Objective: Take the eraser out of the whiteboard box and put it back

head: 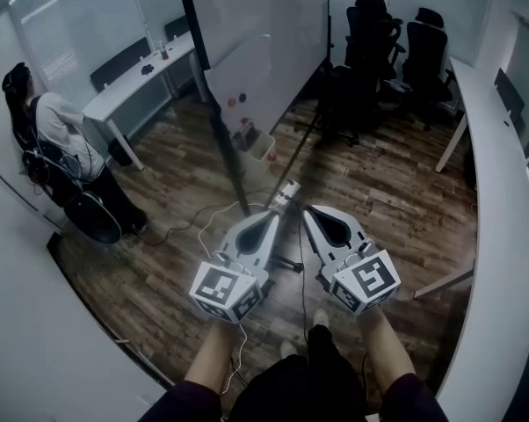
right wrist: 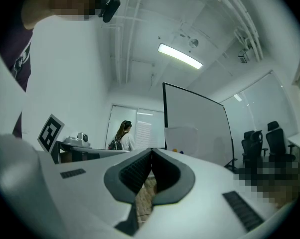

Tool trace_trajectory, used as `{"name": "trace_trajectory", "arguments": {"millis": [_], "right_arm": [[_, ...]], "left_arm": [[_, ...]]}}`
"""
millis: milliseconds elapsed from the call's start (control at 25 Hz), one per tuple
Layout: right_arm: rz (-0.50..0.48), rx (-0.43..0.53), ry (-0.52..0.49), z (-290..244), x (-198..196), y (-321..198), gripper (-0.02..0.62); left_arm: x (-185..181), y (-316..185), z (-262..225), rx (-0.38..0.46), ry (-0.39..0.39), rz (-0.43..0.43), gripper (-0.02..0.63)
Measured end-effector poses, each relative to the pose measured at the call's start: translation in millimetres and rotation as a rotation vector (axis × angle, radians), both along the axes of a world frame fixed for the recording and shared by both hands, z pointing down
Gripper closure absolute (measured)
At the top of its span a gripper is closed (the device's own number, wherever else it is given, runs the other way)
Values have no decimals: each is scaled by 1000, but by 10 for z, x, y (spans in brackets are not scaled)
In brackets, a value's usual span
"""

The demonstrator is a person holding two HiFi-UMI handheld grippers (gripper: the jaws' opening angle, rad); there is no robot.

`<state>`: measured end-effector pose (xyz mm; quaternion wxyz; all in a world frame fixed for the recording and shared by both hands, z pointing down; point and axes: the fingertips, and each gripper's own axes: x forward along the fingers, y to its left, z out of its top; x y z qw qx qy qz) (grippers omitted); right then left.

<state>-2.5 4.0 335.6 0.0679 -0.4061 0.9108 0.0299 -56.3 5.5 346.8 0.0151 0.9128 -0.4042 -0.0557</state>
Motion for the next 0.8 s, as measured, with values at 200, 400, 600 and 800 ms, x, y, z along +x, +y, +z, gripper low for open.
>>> {"name": "trace_trajectory", "arguments": {"millis": [200,400,600,800], "right_arm": [[-31,-4,-3,82,-88,-283,592],[-54,-19,-7,149,-96,-638,592],[-55,-46,14,189,-50,-1061,592],[-105,-33,14,235,36,-1413,592]], "left_arm": [[-92,-275,75,-12,-3,-27,601],[-60,-588,88,-23,-11,-34,601],[-17,-996,187,-42,-8,-50,601],[73,-1369,179,-36,-10,-87,601]]}}
